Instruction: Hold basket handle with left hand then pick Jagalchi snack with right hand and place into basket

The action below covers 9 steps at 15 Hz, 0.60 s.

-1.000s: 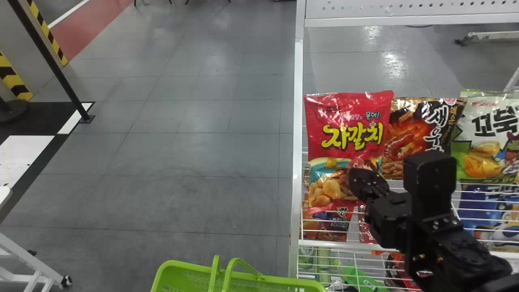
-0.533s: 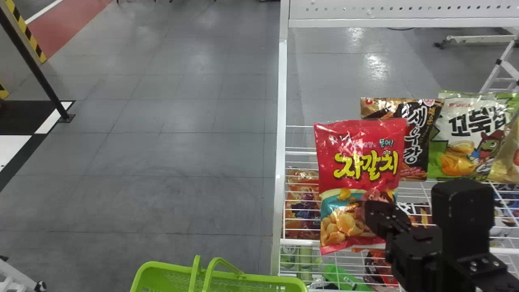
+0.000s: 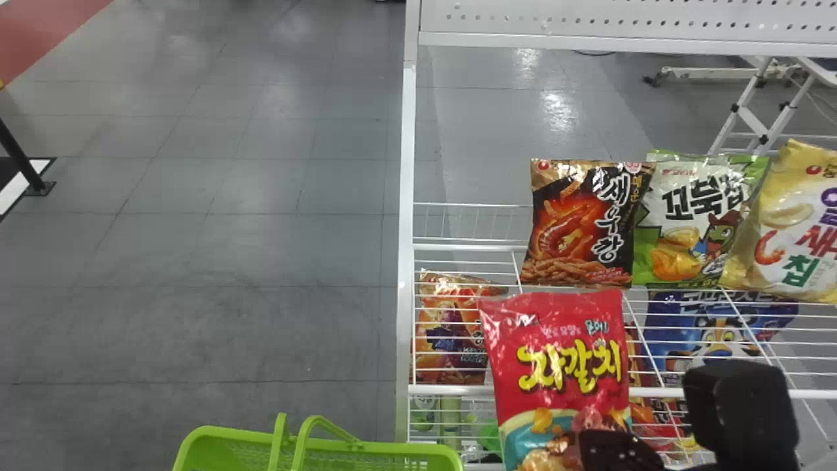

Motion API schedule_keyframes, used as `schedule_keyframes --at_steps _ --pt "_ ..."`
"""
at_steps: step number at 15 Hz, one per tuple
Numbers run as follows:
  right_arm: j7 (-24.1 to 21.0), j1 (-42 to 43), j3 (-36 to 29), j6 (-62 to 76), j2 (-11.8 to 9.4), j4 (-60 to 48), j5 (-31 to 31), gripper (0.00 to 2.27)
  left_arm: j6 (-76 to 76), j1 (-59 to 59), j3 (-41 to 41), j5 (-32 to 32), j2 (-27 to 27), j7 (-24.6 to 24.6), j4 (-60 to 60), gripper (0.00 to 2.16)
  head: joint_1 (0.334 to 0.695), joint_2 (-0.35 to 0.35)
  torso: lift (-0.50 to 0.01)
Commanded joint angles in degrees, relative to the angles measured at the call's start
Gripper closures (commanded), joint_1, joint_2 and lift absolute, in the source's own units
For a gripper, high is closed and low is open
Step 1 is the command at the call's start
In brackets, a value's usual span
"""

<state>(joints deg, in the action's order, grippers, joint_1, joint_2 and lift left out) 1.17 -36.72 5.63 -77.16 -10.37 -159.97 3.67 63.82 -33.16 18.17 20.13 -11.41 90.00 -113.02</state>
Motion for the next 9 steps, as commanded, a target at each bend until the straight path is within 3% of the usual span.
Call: schedule_keyframes --at_steps 1,4,9 --pt "0.9 -1.7 -0.2 -4.5 0.0 -1.7 0.6 2.25 -0.1 0.4 -0.3 0.0 0.1 0.6 0.5 2.14 0.695 -0.054 -0.009" --pt "3.4 -2.1 -5.8 -8.8 0.3 -1.7 12.1 2.25 -0.1 0.6 -0.5 0.0 -0.1 0.6 0.8 2.14 0.695 -0.044 -0.009" --pt "3.6 -2.1 -6.2 -12.9 1.5 -4.6 19.3 2.25 -0.4 0.6 -0.5 0.0 0.0 0.6 1.1 2.14 0.695 0.028 -0.009"
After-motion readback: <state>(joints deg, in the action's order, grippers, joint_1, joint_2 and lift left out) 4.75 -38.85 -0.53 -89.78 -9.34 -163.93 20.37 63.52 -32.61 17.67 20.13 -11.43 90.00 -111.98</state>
